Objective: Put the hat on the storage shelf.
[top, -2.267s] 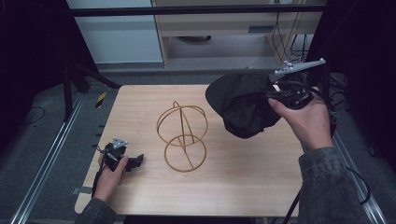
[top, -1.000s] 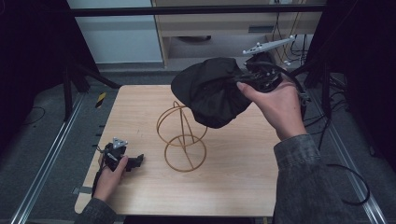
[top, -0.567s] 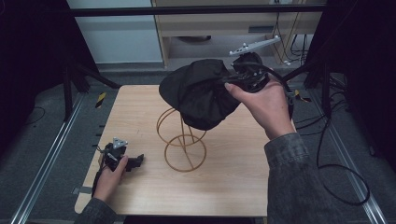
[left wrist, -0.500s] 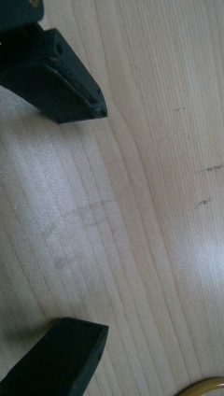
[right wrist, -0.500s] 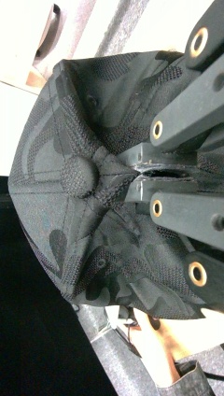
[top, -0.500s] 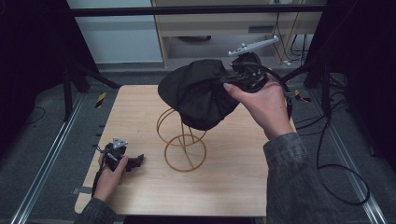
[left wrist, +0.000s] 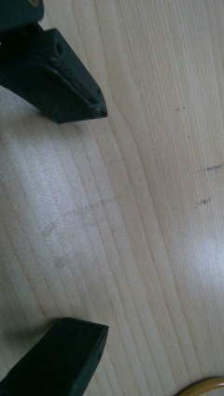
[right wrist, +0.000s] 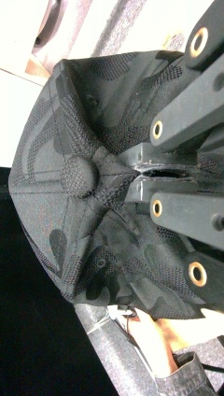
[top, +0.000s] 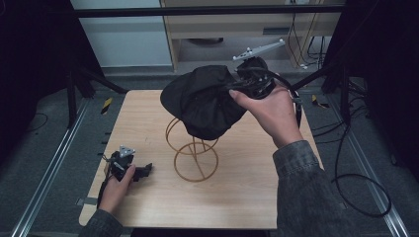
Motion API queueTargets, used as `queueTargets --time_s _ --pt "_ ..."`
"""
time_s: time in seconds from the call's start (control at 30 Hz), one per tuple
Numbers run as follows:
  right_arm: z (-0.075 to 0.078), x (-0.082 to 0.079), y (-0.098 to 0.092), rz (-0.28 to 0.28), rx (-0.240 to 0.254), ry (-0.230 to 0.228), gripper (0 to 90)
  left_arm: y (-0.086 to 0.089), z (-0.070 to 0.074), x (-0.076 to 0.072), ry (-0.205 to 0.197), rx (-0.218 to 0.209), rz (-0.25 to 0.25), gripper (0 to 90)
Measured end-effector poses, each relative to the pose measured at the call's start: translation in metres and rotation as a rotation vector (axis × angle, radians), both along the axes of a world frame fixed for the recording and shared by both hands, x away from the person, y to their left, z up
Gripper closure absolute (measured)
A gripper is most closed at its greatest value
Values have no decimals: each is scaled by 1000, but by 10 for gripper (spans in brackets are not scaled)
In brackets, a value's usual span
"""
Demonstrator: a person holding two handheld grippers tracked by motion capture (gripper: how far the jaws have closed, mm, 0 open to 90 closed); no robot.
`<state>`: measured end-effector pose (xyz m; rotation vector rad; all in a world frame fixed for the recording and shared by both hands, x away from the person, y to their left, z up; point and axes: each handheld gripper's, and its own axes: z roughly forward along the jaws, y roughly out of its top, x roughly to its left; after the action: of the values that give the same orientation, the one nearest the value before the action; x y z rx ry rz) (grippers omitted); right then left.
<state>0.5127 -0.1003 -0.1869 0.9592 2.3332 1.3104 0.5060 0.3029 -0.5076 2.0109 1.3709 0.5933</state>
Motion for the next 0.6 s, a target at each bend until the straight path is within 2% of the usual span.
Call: queueTargets --time_s 0.6 --pt "-4 0 14 36 -6 14 868 0 0 0 0 0 -1 0"
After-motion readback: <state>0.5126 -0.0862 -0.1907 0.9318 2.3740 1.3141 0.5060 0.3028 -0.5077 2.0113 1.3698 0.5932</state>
